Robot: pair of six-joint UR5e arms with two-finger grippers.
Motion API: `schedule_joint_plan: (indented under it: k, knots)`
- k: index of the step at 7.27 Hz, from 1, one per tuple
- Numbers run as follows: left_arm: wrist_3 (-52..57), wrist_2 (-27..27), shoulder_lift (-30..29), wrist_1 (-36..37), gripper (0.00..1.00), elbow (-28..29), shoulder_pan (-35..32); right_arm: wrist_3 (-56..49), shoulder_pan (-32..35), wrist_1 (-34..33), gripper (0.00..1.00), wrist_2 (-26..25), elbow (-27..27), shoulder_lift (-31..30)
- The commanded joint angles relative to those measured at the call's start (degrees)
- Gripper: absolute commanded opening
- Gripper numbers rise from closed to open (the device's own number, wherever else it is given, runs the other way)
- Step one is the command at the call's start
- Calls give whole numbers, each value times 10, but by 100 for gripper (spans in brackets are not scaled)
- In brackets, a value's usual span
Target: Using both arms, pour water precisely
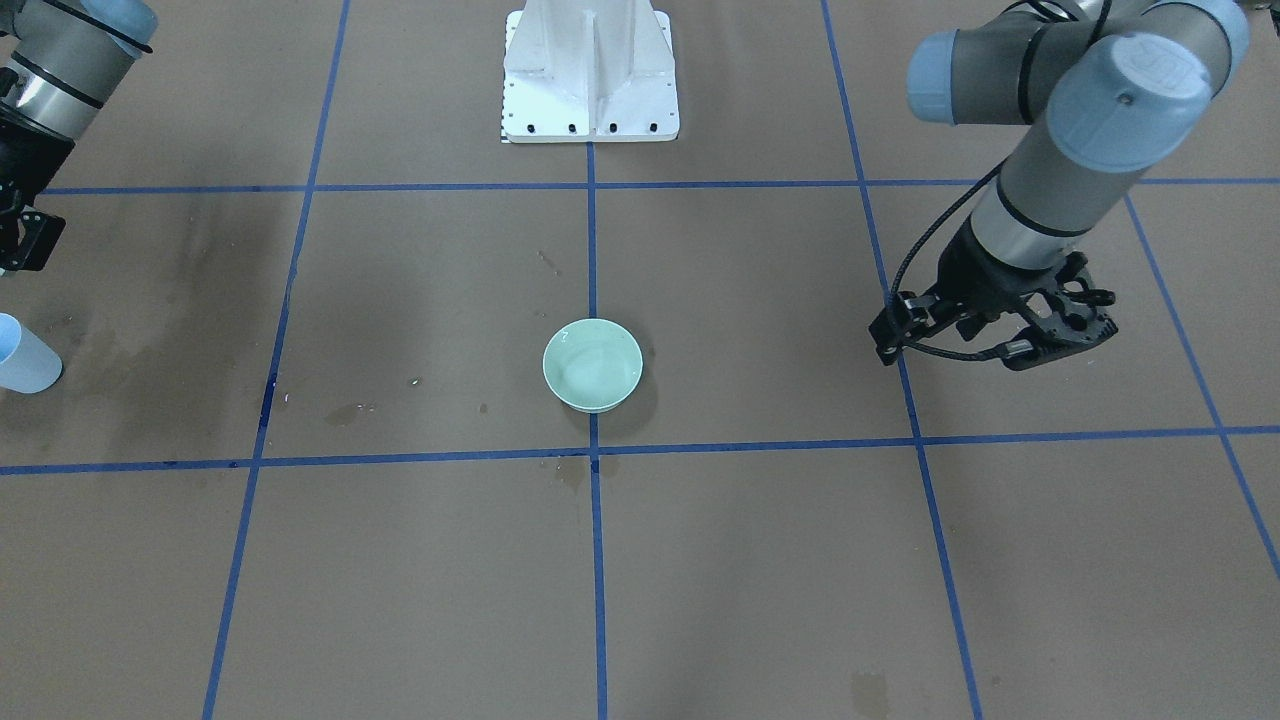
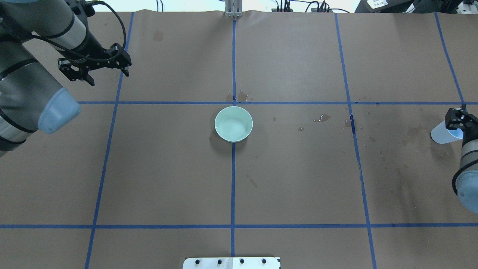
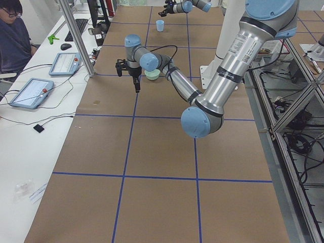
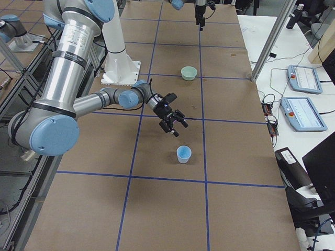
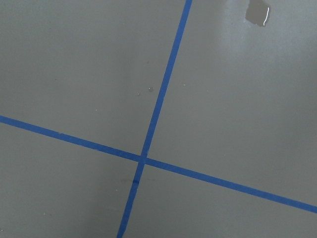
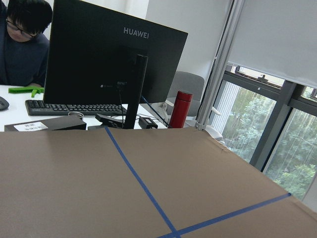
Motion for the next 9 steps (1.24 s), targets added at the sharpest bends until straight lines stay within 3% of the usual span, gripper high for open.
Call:
schedule_joint_plan:
  k: [1, 3, 4, 5, 6, 9]
  knots:
    - [-63, 13, -23, -38, 100, 1, 43, -273, 124, 3, 99, 138, 30, 43]
    - [-126, 27, -21, -153, 100, 14, 76, -507, 301, 0, 99, 390, 13, 122]
    - [-142, 29, -23, -190, 100, 28, 87, -576, 378, -4, 99, 497, -23, 156]
    - [-157, 73, -27, -238, 100, 49, 117, -625, 433, -4, 99, 575, -64, 180]
    - [-166, 106, -35, -273, 100, 77, 153, -661, 456, -5, 99, 599, -95, 191]
    - [-169, 110, -98, -272, 100, 155, 189, -751, 502, -91, 99, 680, -149, 250]
